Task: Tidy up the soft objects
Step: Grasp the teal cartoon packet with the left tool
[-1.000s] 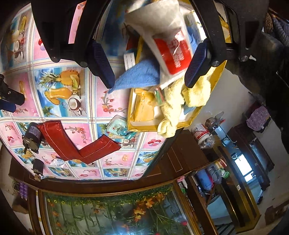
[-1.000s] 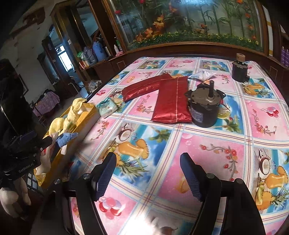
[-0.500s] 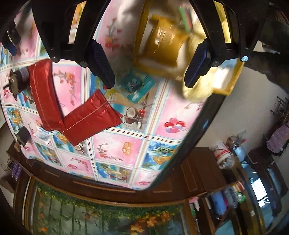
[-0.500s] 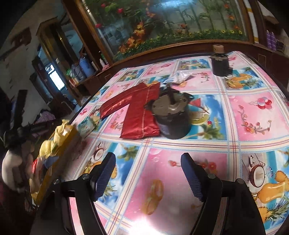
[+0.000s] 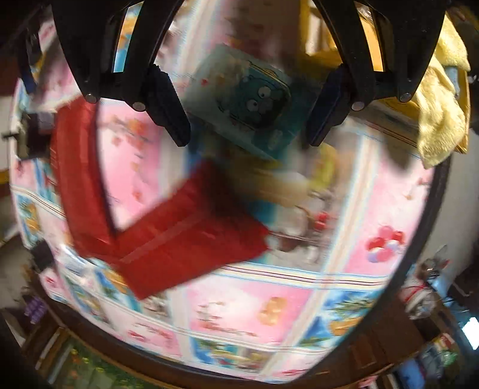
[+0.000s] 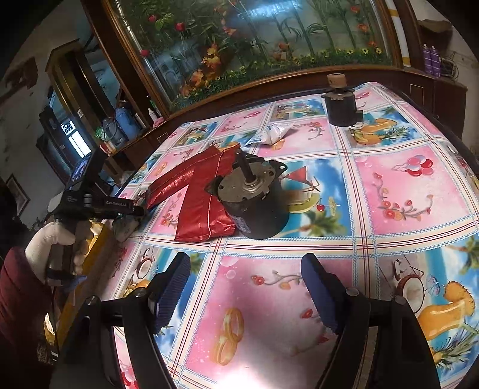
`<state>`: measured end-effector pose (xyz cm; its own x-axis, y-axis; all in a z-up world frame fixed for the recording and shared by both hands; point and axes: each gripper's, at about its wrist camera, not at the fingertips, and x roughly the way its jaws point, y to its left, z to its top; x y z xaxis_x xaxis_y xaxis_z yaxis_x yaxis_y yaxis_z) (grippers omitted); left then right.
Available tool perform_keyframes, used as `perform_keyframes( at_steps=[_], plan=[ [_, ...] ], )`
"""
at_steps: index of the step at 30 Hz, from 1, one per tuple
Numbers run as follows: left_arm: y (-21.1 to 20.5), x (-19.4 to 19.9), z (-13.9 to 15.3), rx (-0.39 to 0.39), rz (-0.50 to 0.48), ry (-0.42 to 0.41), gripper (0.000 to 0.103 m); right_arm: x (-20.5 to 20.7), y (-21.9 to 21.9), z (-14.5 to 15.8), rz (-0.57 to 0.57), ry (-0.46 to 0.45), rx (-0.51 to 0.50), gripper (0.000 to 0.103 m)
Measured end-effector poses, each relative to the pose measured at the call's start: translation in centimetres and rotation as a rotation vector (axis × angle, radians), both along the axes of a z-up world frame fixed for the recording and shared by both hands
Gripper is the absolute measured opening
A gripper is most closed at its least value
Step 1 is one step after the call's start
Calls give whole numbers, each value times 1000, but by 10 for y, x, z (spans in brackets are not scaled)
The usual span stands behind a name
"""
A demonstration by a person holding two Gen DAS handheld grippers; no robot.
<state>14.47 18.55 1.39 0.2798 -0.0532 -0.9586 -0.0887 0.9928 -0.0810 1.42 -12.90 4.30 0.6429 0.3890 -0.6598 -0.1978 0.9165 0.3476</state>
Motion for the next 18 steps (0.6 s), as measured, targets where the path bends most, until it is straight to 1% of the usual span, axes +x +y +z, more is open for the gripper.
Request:
perform_keyframes(
  at_steps=[2, 5, 6, 9, 10, 12, 13, 16, 18],
  plan=[
    [-18, -13, 11, -61, -82, -25, 78, 1, -1, -1, -3, 4, 1, 78],
    [-41, -41, 40, -130, -143, -62, 78, 1, -1, -2, -7, 9, -6, 78],
    [-48, -47, 51, -116, -171, -89, 78, 1, -1, -2, -12, 8, -11, 79],
    [-59, -58, 74, -8, -194, -195, 78, 4, -2, -5, -20, 22, -14, 79],
    [-58, -58, 77, -6, -193, -210, 78, 4, -1, -6, -21, 25, -16, 79],
    [-59, -62, 70, -52, -186, -192, 78, 2, -1, -5, -26, 14, -29, 79],
    [-60, -62, 65, -64, -181, -182, 78, 1, -1, -5, -31, 6, -36, 79],
    [-63, -60, 40, -33, -149, -184, 78, 1, -4, -5, -48, -2, -50, 79],
    [-61, -58, 24, -50, -119, -186, 78, 2, -6, -7, -55, 5, -48, 79]
  ],
)
